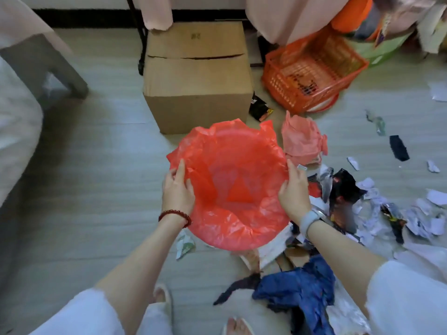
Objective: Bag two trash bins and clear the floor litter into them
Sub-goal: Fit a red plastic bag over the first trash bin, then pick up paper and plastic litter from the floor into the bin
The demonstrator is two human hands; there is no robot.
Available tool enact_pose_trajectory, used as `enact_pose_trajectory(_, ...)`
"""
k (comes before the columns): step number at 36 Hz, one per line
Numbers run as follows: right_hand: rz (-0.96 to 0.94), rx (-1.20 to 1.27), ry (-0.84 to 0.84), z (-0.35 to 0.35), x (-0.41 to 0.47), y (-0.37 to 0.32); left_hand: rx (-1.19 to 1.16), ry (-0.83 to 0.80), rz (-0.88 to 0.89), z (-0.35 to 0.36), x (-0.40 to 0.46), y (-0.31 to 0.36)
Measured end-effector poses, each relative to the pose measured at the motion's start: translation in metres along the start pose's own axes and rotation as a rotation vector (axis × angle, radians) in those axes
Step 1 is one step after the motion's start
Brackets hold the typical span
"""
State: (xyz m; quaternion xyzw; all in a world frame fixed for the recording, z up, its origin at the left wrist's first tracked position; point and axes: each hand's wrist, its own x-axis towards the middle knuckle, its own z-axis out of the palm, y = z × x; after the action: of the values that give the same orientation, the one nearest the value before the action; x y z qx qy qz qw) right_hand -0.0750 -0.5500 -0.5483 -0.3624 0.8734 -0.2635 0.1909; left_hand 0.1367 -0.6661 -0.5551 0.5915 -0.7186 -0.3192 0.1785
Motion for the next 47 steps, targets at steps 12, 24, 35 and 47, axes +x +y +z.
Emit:
enact_pose_trajectory(12,0.105,0.052,0.092,0.104,0.09,0.05,-0.043,-0.094,0.185,0.111,0.114,-0.064)
enact_pose_trajectory(24,0.107,0.242,0.204,0.1,0.076,0.045,-0.28,-0.19,0.202,0.106,0.116,-0.06)
enact_pose_trajectory(35,-0.174,-0.447,-0.48,0.191,-0.116,0.142,0.29,-0.537,-0.128,0.136,-0.041,-0.247)
enact_pose_trajectory(47,-0.531,-0.652,-0.347,0.239,-0.118,0.209,0.334,-0.557,0.297,0.193,-0.056,-0.317)
